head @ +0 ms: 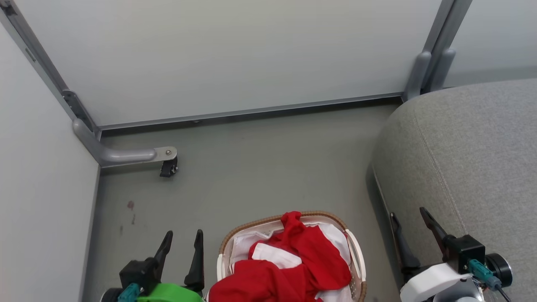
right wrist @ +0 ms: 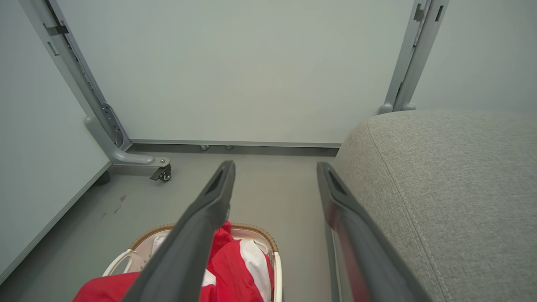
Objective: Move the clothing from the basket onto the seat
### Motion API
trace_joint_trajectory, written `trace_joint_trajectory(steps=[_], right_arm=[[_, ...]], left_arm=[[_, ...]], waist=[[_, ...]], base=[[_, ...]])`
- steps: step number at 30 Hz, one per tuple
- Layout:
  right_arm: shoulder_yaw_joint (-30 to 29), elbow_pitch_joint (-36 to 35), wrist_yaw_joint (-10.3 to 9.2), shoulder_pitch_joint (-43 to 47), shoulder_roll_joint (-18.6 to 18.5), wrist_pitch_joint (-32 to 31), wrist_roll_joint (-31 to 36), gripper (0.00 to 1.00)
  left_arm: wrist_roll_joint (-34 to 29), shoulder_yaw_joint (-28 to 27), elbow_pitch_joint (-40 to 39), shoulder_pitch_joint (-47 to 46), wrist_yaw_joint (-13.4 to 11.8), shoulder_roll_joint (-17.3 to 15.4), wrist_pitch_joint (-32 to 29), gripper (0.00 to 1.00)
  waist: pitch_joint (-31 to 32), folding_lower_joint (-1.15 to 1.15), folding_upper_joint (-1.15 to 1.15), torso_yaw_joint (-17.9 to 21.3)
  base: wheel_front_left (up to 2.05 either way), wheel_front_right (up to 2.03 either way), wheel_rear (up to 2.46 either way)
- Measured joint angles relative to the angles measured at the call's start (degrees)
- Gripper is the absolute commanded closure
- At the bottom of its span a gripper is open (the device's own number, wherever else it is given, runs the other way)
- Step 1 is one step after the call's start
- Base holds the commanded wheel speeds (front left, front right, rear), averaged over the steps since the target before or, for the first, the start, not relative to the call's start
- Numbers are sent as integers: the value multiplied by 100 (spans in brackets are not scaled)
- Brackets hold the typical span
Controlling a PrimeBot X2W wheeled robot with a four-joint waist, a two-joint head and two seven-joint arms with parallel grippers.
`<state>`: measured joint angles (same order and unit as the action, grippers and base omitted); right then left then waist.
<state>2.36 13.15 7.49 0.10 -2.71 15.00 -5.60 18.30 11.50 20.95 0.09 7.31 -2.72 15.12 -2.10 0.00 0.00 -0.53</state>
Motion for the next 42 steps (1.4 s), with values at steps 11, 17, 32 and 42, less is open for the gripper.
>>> trace_joint_trajectory(steps=[11, 17, 32, 42], right_arm=[[158, -91, 0, -611, -4, 0, -42, 0], [342, -131, 1, -971, -7, 0, -115, 0], [975, -294, 2, -1641, -14, 0, -704, 0], [1159, -360, 2, -1763, -12, 0, -998, 0]], left_arm=[[-241, 965, 959, -1052, 1, -67, -1, 0], [-159, 1571, 1614, -1758, 7, -233, 1, 0], [442, 3108, 3582, -3154, 7, -739, -190, 0], [901, 3621, 4042, -3552, 7, -909, -361, 0]], waist=[[-789, 0, 0, 184], [-1368, 0, 0, 384], [-2892, 1, 0, 1137], [-3625, 1, 0, 1657]], base=[[0, 0, 0], [0, 0, 0], [0, 0, 0], [0, 0, 0]])
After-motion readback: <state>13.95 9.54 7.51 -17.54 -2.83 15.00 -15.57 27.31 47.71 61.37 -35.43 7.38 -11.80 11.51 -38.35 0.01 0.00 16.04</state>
